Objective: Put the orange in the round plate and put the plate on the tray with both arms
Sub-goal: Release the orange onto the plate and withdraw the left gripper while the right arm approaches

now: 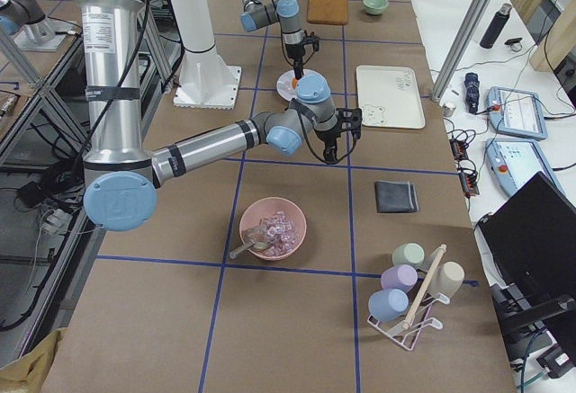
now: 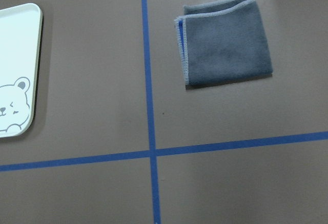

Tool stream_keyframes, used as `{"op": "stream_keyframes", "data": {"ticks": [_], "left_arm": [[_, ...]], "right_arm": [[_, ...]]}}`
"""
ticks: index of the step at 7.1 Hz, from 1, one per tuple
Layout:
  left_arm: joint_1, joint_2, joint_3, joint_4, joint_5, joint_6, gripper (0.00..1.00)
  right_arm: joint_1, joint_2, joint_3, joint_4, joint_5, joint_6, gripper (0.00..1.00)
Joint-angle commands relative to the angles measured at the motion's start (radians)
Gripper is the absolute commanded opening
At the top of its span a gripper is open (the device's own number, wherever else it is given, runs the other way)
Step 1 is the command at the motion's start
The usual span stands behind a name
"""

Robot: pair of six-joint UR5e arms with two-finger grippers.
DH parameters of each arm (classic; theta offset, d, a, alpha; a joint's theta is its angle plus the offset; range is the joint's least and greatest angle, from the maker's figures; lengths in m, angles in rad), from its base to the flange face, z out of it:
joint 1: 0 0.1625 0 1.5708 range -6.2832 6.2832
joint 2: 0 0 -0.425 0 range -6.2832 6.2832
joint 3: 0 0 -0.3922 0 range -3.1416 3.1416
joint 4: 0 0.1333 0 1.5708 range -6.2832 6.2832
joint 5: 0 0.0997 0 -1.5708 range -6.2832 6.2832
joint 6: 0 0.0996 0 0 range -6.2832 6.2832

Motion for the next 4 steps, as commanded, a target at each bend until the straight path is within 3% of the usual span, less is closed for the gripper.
{"op": "stream_keyframes", "data": {"ticks": [1,2,4], "left_arm": [[-0.012,-0.004,-0.034,0.007,0.013,0.033,0.99],[-0.085,0.021,-0.105,0.054,-0.048,0.111,0.99],[-0.358,0.198,-0.248,0.166,-0.317,0.481,0.99]], "right_arm": [[-0.132,0.07,0.021,0.0,-0.108,0.177,1.0],[-0.204,0.092,0.041,-0.002,-0.182,0.261,1.0],[-0.384,0.103,0.091,-0.002,-0.401,0.453,1.0]]}}
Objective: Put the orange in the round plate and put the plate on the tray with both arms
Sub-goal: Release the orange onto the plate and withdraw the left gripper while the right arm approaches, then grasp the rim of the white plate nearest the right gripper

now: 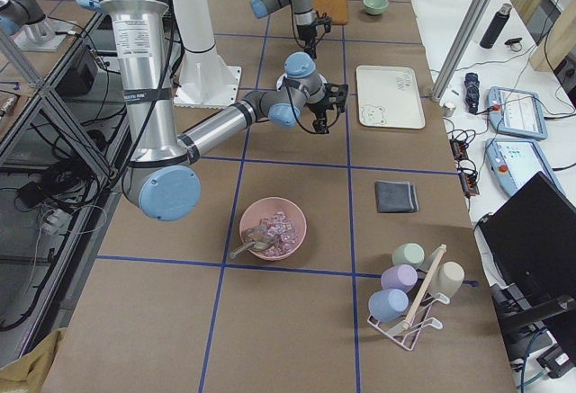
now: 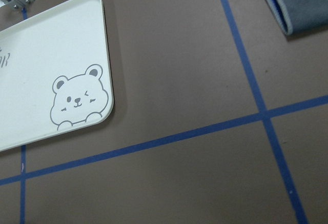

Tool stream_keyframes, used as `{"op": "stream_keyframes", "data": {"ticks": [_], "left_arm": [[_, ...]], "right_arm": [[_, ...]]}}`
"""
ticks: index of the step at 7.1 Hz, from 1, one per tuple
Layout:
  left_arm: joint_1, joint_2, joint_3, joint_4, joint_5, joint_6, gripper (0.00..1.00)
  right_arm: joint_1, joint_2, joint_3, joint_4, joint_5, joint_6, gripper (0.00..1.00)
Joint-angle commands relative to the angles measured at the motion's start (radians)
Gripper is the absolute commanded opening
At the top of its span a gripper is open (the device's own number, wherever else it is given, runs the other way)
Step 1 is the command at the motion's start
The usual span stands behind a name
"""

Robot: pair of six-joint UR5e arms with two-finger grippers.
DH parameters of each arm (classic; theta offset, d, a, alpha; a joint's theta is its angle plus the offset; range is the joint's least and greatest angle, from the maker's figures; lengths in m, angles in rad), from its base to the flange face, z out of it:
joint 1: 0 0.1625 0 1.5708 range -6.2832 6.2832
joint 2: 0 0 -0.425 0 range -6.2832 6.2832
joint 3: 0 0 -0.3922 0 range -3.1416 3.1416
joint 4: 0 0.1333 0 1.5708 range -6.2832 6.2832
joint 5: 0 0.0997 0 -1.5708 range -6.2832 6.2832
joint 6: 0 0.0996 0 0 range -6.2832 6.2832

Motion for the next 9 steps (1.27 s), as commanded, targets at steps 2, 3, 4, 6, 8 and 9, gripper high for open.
{"op": "stream_keyframes", "data": {"ticks": [2,3,4,6,8,9], "left_arm": [[-0.546,0.285,-0.015,0.097,-0.393,0.882,0.99],[-0.71,0.344,0.043,0.111,-0.402,1.106,0.99],[-0.877,0.366,0.178,0.111,-0.482,1.262,0.99],[-1.057,0.444,0.444,-0.041,-0.583,1.398,0.99],[-1.103,0.481,0.457,-0.091,-0.584,1.402,0.99],[-1.103,0.501,0.454,-0.093,-0.589,1.402,0.99]], "right_arm": [[-0.281,0.018,0.06,-0.002,-0.339,0.317,1.0],[-0.363,0.043,0.055,-0.005,-0.443,0.384,1.0],[-0.438,0.053,0.046,-0.006,-0.516,0.453,0.99],[-0.507,0.137,0.006,-0.005,-0.592,0.615,0.95],[-0.531,0.191,-0.04,-0.085,-0.59,0.611,0.93],[-0.535,0.254,-0.048,-0.208,-0.589,0.61,0.9]]}}
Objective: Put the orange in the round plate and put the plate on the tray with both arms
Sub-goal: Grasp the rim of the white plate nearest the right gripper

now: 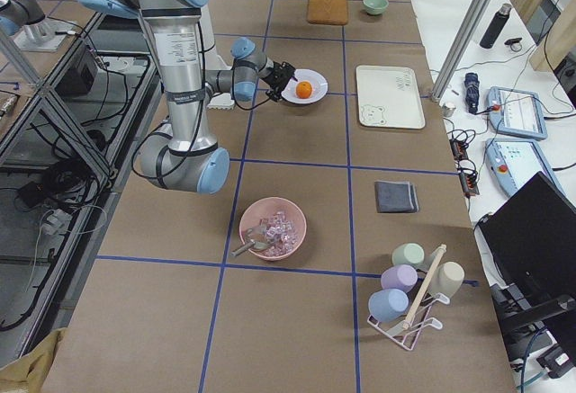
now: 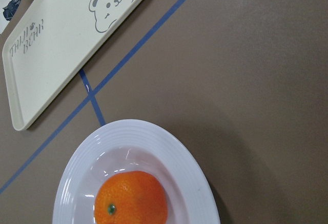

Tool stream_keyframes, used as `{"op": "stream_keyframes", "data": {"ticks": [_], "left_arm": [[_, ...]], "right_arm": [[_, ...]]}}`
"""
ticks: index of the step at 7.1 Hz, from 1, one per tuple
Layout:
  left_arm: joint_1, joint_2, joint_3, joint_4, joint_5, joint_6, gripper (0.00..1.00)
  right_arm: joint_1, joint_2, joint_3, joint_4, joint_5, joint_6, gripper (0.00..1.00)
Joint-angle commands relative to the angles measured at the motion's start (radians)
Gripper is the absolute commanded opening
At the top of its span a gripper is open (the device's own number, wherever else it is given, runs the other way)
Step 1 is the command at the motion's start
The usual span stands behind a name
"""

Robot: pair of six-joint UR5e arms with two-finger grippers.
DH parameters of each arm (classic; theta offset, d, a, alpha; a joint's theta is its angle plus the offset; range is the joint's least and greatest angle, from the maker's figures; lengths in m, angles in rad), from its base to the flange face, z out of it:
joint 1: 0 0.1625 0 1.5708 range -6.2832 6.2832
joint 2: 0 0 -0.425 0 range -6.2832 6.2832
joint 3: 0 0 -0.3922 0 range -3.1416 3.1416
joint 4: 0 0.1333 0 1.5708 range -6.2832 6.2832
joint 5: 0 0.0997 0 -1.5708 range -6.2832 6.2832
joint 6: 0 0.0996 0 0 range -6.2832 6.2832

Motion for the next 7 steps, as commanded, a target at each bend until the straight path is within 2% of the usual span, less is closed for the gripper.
{"op": "stream_keyframes", "data": {"ticks": [1,5,7], "left_arm": [[-0.012,0.032,0.002,-0.015,-0.005,0.004,0.99],[-0.012,0.052,-0.001,-0.016,-0.008,0.006,0.99],[-0.01,0.059,-0.002,-0.016,-0.008,0.006,0.99]], "right_arm": [[-0.032,0.064,-0.023,-0.131,-0.004,0.0,0.86],[-0.042,0.107,-0.097,-0.13,-0.027,0.002,0.59],[-0.042,0.116,-0.112,-0.128,-0.027,0.0,0.57]]}}
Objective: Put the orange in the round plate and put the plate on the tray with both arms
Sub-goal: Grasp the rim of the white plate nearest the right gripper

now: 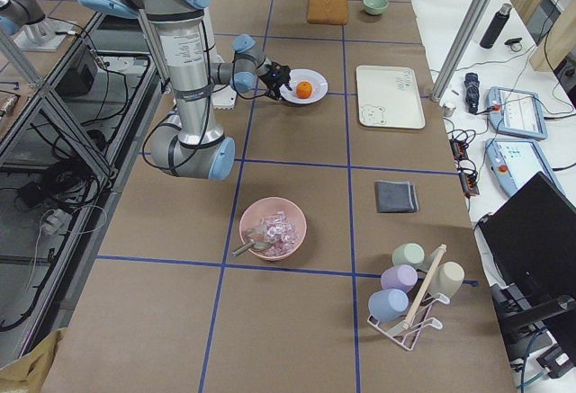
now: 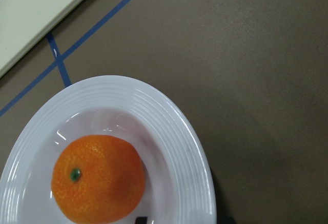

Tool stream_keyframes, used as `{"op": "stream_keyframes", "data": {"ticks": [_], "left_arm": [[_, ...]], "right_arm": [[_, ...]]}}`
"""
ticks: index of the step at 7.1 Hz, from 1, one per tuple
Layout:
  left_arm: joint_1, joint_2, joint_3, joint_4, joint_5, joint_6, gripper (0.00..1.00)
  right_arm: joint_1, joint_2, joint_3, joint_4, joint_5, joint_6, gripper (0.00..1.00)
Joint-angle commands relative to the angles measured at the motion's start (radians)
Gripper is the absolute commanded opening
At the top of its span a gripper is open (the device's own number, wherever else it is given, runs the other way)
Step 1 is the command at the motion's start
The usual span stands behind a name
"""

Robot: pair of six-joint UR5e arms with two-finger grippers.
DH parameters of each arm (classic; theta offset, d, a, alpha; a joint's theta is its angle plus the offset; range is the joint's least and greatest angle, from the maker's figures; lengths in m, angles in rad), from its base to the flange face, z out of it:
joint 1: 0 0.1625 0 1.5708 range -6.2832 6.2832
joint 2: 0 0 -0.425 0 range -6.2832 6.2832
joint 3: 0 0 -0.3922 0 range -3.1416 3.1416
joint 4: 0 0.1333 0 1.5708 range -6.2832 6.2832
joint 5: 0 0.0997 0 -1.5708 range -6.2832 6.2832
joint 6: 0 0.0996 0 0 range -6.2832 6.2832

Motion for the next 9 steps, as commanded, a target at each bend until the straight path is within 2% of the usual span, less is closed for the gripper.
{"op": "stream_keyframes", "data": {"ticks": [1,4,5,6,8,9], "left_arm": [[0.001,0.008,-0.001,-0.003,0.0,0.0,0.99],[0.001,0.025,0.001,-0.038,0.0,-0.002,0.99],[0.001,0.025,-0.001,-0.04,0.0,-0.002,0.99],[0.001,0.025,0.001,-0.04,0.0,-0.002,0.99],[0.001,0.025,-0.001,-0.04,0.0,-0.002,0.99],[0.001,0.025,0.001,-0.046,0.0,-0.002,0.99]], "right_arm": [[0.0,0.018,-0.017,-0.003,-0.001,-0.001,0.55],[0.0,0.026,-0.037,0.003,-0.002,-0.001,0.32],[-0.002,0.03,-0.045,0.002,-0.002,-0.001,0.33],[-0.002,0.032,-0.054,0.002,-0.001,-0.002,0.42],[0.0,0.043,-0.055,0.002,-0.002,-0.002,0.42],[0.0,0.046,-0.054,0.002,-0.004,0.001,0.36]]}}
